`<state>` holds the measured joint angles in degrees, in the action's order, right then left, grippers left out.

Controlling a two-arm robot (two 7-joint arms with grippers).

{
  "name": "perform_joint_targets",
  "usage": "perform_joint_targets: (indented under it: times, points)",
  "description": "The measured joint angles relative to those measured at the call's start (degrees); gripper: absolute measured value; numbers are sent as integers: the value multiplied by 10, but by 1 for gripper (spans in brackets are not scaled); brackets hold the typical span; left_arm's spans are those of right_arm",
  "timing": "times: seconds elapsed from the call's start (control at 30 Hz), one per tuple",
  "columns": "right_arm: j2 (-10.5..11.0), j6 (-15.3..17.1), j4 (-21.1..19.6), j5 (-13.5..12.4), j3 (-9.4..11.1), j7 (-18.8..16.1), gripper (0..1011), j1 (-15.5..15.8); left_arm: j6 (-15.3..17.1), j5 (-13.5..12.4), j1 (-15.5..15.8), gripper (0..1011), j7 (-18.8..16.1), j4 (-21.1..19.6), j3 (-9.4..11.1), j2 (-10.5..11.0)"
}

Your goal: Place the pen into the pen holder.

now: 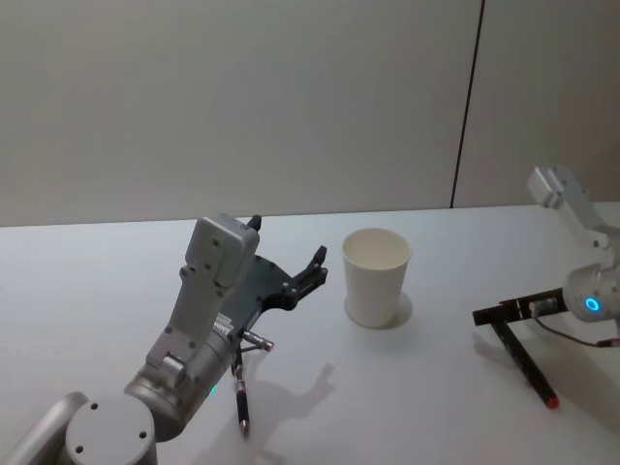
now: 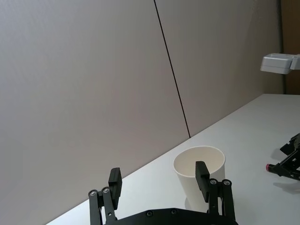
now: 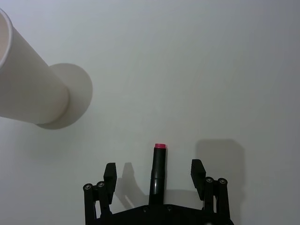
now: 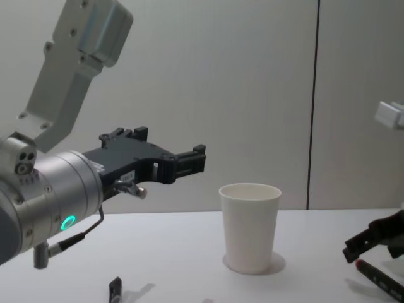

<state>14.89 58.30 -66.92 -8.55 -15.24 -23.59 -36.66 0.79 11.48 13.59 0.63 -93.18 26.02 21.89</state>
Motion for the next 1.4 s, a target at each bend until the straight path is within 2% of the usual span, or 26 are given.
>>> perform_joint_targets:
  times: [0.5,1.17,1.4]
  points:
    - [-14,0,46,38,-21,-27,1001,-32,0,0,0,1004,0,0,0,0]
    - [-21,-1,77,55,-30,-42,1002,-46,0,0,0,1004,0,0,0,0]
    - [-20,2,76,55,-31,-43,850,-45,0,0,0,1004,0,0,0,0]
